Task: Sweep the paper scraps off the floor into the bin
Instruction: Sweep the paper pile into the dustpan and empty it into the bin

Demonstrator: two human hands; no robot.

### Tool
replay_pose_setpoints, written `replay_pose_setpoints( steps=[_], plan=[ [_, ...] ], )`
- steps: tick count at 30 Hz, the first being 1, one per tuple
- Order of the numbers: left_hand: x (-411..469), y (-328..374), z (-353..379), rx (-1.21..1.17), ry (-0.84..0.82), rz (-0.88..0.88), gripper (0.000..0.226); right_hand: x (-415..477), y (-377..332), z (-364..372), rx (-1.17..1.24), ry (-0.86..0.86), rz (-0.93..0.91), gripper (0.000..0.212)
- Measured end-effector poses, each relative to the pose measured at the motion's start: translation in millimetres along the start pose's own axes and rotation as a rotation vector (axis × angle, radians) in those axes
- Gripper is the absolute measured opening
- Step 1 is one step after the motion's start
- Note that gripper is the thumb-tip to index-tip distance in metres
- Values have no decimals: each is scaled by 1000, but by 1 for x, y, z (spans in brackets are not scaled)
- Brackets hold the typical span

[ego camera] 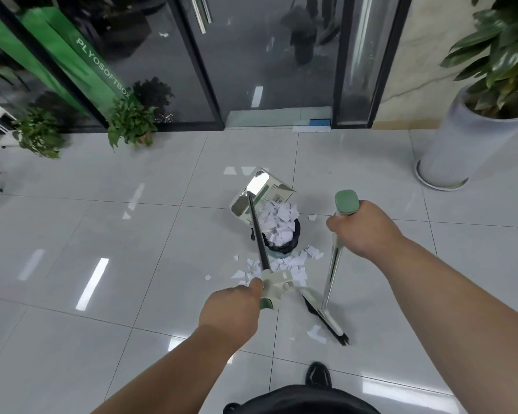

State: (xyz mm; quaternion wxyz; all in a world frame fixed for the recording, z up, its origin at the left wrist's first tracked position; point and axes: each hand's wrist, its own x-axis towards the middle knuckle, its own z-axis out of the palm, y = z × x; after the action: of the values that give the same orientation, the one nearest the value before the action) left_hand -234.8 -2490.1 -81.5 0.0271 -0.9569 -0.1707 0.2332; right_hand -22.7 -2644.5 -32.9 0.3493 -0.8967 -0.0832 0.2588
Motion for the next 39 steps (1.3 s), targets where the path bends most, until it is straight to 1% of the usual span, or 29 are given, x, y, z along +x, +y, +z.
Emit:
replay_pose_setpoints(
  steps=[5, 10, 16, 20, 26, 29, 34, 39],
  plan=[
    [-8, -4, -8, 18, 14, -25, 48, 2, -4, -1, -11, -3, -12, 26],
    [-18, -9, -17, -13, 43, -69, 42, -1, -11, 1, -35, -24, -66, 30],
    [-26, -16, -19, -92, 76, -114, 36, -3, -15, 10, -50, -29, -73, 29],
    [-31, -29, -17, -253, 111, -236, 16, -4, -13, 6, -42, 23, -41, 28],
    [-32, -60, 1, -493, 127, -469, 8, -15, -30, -7, -77, 126, -64, 25],
    [-29, -78, 13, -559, 114, -547, 8, -18, -41, 1, -143, 175, -99, 23],
    [-29, -122, 41, -640, 76, -658, 13, -16, -42, 29, -243, 183, -84, 23],
    [-32, -174, 71, -693, 55, -734, 12, -10, -39, 80, -249, 125, -70, 21]
  ],
)
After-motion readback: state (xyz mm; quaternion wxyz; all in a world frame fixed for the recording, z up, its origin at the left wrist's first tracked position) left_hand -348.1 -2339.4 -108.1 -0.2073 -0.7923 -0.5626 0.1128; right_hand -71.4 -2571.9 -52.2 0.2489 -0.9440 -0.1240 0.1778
